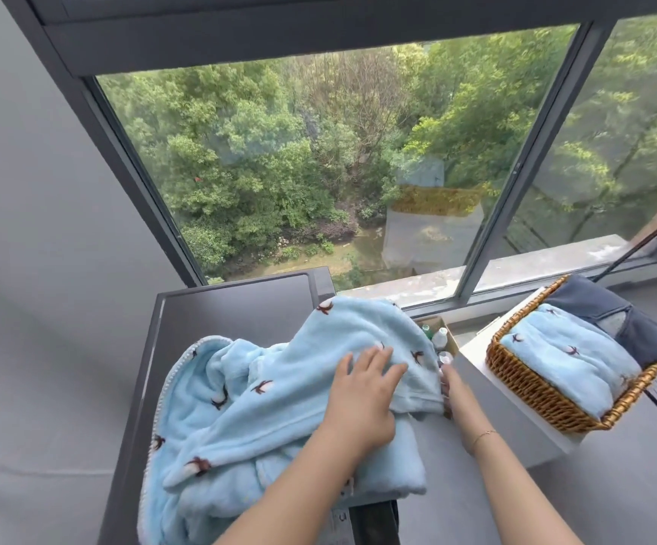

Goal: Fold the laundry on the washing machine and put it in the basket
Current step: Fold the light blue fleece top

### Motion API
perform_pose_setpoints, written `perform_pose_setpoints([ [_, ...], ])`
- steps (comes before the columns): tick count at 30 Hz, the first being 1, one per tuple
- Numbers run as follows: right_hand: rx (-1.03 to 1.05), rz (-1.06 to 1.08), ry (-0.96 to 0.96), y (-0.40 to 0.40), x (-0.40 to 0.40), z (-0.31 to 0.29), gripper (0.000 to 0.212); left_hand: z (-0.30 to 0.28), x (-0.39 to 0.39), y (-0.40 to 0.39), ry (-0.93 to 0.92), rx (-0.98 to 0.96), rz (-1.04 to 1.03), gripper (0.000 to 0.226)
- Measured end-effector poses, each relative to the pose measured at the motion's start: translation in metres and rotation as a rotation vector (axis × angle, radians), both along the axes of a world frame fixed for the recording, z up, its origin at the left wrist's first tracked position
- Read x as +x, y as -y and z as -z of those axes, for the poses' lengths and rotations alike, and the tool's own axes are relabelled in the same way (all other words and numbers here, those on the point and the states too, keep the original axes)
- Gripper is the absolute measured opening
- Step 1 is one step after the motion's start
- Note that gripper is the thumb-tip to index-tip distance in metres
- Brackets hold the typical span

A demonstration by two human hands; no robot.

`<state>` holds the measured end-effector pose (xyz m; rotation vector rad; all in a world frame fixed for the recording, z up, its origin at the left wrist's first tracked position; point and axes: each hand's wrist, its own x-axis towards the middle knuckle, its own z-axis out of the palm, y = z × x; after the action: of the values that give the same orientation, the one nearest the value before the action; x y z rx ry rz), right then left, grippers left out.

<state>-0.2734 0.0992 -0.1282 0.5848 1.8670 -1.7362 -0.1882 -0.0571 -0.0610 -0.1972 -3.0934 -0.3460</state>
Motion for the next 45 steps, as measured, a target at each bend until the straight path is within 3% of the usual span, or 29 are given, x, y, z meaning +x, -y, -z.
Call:
perform_pose_setpoints([
  [2, -0.070, 0.029, 0.025, -0.004, -0.001, 0.002, 0.043, -0.002, -0.014, -0.001, -0.018, -0.063, -0.017, 0.049],
  [4, -0.100, 0.039, 0.018, -0.006, -0.003, -0.004, 0.045, -0.008, -0.021, 0.002, -0.076, 0.003, -0.080, 0.029],
  [9, -0.194, 0.083, -0.082, -0.012, -0.013, -0.037, 0.037, -0.048, -0.018, 0.044, -0.158, 0.728, -0.438, 0.036],
  [12, -0.253, 0.060, -0.193, -0.003, -0.015, -0.065, 0.025, -0.077, -0.021, 0.091, -0.268, 0.951, -0.591, 0.039],
  [17, -0.140, -0.065, -0.377, 0.044, 0.003, -0.084, 0.020, -0.052, -0.016, 0.199, -0.315, 1.012, -0.971, 0.024],
  [20, 0.002, -0.333, -0.437, 0.068, 0.023, -0.067, 0.021, -0.012, -0.001, 0.227, -0.116, 0.937, -1.222, 0.033],
  [23, 0.196, -0.575, -0.606, 0.077, 0.041, -0.050, 0.025, -0.002, 0.012, 0.198, -0.110, 0.773, -1.150, 0.028],
  [25, 0.260, -0.623, -0.699, 0.081, 0.045, -0.047, 0.020, -0.003, 0.020, 0.168, -0.108, 0.681, -1.054, 0.017],
  [26, 0.260, -0.634, -0.714, 0.081, 0.045, -0.048, 0.018, -0.005, 0.023, 0.153, -0.044, 0.665, -1.014, 0.023],
  [29, 0.261, -0.702, -0.746, 0.081, 0.045, -0.047, 0.020, -0.009, 0.018, 0.130, 0.294, 0.831, -0.973, 0.045],
  [31, 0.277, -0.728, -0.790, 0.081, 0.047, -0.044, 0.021, -0.012, 0.009, 0.126, 0.378, 1.040, -0.995, 0.048],
  [33, 0.283, -0.727, -0.824, 0.079, 0.050, -0.040, 0.026, -0.014, -0.001, 0.120, 0.281, 1.164, -0.935, 0.036],
  [37, 0.267, -0.688, -0.834, 0.076, 0.053, -0.036, 0.025, -0.023, -0.016, 0.139, 0.050, 1.186, -0.900, 0.011],
  [39, 0.246, -0.649, -0.810, 0.074, 0.050, -0.037, 0.023, -0.033, -0.018, 0.166, -0.025, 1.246, -0.911, 0.013],
  [42, 0.245, -0.564, -0.790, 0.074, 0.047, -0.039, 0.038, -0.036, -0.005, 0.190, -0.063, 1.161, -0.874, 0.011],
  [45, 0.288, -0.418, -0.886, 0.080, 0.042, -0.044, 0.027, -0.010, 0.017, 0.186, 0.068, 1.103, -0.900, 0.022],
])
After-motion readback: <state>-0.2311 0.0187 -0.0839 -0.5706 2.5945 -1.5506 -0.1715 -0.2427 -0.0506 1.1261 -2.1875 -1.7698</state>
